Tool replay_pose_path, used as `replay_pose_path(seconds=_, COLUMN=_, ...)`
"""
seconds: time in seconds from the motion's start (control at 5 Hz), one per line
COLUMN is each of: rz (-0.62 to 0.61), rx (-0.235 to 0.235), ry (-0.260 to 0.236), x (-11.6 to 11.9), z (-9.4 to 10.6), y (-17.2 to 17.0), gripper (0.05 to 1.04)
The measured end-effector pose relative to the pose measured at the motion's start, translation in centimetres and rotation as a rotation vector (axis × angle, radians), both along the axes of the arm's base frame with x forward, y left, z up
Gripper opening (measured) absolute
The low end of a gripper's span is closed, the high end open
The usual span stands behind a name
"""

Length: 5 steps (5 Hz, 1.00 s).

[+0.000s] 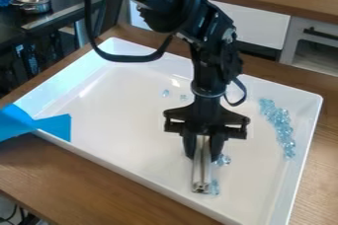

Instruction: Sweep into pile

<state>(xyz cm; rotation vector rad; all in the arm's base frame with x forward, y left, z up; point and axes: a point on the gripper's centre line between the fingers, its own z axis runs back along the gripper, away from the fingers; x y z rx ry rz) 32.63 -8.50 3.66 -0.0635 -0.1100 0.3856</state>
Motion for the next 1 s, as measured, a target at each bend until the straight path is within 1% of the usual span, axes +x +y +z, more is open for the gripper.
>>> replay_pose_path(seconds=0.2, rz=0.082, rx=-0.032, ry=0.004, x=1.8, z=0.2, y=0.2, gripper=0.38)
replay_pose_path(seconds=0.6, rz=0.208, rx=-0.097, ry=0.033, x=5.6, z=0.6, y=-1.2, gripper=0.38)
replay_pose_path(seconds=0.8, rz=0.252, rx=-0.113, ry=0.031, x=7.1, z=1.1, y=-1.6, gripper=0.38)
replay_pose_path(seconds=1.0, rz=0.295, rx=-0.13, ry=0.02, x=9.2, z=1.4, y=-2.2, gripper=0.38)
